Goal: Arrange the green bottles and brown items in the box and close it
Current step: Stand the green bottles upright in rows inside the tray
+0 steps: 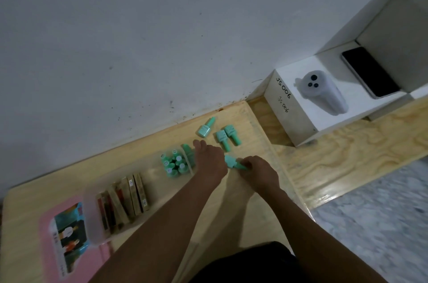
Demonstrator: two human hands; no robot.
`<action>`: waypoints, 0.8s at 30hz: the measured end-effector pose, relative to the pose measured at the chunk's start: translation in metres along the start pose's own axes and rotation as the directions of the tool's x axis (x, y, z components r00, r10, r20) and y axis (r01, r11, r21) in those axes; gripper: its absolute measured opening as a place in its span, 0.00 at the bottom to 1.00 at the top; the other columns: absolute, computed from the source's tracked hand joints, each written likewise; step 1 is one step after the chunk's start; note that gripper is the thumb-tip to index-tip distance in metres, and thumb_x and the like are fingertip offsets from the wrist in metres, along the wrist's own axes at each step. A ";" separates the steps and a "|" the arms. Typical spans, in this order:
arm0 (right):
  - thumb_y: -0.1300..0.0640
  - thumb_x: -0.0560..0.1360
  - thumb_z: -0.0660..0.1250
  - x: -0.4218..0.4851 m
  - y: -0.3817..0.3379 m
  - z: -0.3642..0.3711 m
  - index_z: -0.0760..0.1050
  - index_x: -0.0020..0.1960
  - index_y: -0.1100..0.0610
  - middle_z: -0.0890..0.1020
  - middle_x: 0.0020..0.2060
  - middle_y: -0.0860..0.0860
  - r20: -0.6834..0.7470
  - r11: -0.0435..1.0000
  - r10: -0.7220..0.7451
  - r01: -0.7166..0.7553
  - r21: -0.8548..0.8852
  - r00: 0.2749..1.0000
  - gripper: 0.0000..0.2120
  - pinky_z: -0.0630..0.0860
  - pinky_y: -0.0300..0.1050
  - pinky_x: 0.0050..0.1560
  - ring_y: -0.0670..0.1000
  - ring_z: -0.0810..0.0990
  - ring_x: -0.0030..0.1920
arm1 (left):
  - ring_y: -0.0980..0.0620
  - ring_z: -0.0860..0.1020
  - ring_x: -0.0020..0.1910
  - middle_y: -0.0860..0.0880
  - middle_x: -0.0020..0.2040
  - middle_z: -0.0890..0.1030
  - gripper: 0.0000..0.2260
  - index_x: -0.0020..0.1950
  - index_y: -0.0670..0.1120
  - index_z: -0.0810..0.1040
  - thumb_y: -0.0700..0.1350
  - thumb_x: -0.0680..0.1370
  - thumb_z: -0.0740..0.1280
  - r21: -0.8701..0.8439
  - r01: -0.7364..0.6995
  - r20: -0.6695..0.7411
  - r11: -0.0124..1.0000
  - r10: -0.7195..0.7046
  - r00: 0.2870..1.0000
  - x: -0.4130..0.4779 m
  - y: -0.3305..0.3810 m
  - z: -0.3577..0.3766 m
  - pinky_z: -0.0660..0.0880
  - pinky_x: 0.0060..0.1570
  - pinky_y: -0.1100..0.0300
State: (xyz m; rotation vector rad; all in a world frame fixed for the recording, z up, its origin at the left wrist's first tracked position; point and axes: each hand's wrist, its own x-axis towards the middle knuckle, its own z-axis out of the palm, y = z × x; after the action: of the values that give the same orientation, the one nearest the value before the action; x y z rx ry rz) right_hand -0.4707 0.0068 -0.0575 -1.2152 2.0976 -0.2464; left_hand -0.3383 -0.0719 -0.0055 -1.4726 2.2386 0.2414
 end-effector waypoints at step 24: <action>0.43 0.79 0.62 -0.016 -0.023 -0.038 0.81 0.48 0.56 0.82 0.38 0.50 -0.109 0.725 0.159 -0.041 0.688 0.981 0.18 0.77 0.46 0.42 0.47 0.78 0.38 | 0.52 0.78 0.38 0.49 0.42 0.82 0.07 0.50 0.46 0.77 0.49 0.77 0.67 -0.760 -0.094 -0.239 0.643 -0.143 0.960 -0.034 -0.036 0.005 0.72 0.43 0.60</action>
State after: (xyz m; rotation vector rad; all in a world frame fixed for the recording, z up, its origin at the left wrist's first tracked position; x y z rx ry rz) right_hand -0.4741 0.0007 -0.0112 -0.6362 1.9090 -1.0052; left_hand -0.2931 -0.0568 0.0096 -2.0545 2.4610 1.1823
